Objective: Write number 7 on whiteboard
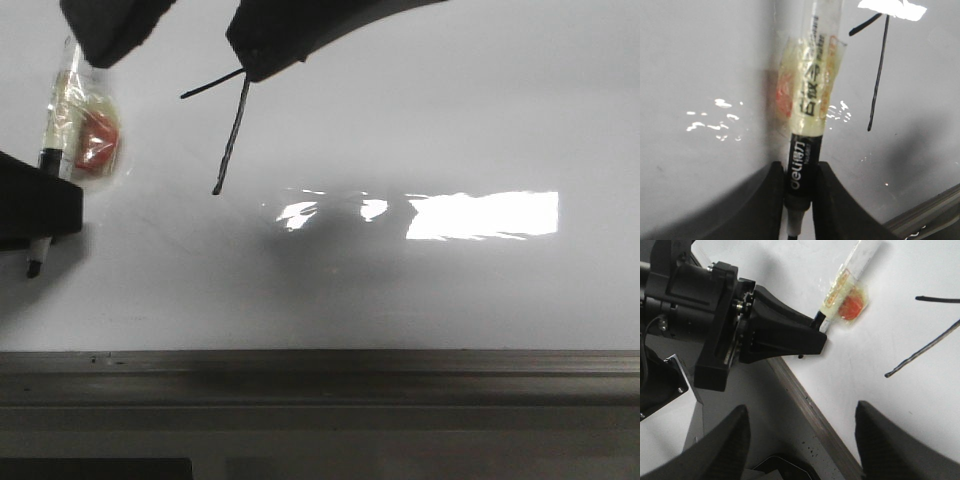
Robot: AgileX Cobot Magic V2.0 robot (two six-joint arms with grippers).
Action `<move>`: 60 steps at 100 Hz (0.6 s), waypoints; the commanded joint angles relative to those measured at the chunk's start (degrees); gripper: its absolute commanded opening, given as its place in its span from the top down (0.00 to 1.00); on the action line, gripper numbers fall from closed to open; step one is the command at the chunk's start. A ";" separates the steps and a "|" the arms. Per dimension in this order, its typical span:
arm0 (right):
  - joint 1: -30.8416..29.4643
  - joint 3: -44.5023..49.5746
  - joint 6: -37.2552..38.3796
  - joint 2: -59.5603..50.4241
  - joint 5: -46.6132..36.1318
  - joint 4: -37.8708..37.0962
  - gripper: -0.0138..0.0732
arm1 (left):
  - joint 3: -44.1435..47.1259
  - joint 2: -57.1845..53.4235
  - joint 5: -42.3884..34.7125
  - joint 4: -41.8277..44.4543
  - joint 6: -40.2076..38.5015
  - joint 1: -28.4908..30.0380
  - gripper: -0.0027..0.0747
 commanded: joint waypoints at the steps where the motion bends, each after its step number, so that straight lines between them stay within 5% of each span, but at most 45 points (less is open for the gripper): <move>1: -0.32 -2.02 -0.65 -1.02 -3.35 -0.41 0.38 | -1.69 0.32 -4.74 -0.85 -0.47 -0.01 0.99; 12: -0.32 -2.02 -0.65 -1.02 -3.35 -0.41 0.38 | -1.69 0.32 -5.50 -0.85 -0.47 -0.01 0.94; 36: -0.32 -2.02 -0.65 -1.02 -3.50 -0.41 0.38 | -1.69 0.32 -5.85 -3.08 -0.47 -0.01 0.46; 60: -0.32 -2.02 -0.65 -1.02 -3.58 -0.41 0.38 | -1.69 -0.38 -5.85 -4.76 -0.47 -0.01 0.44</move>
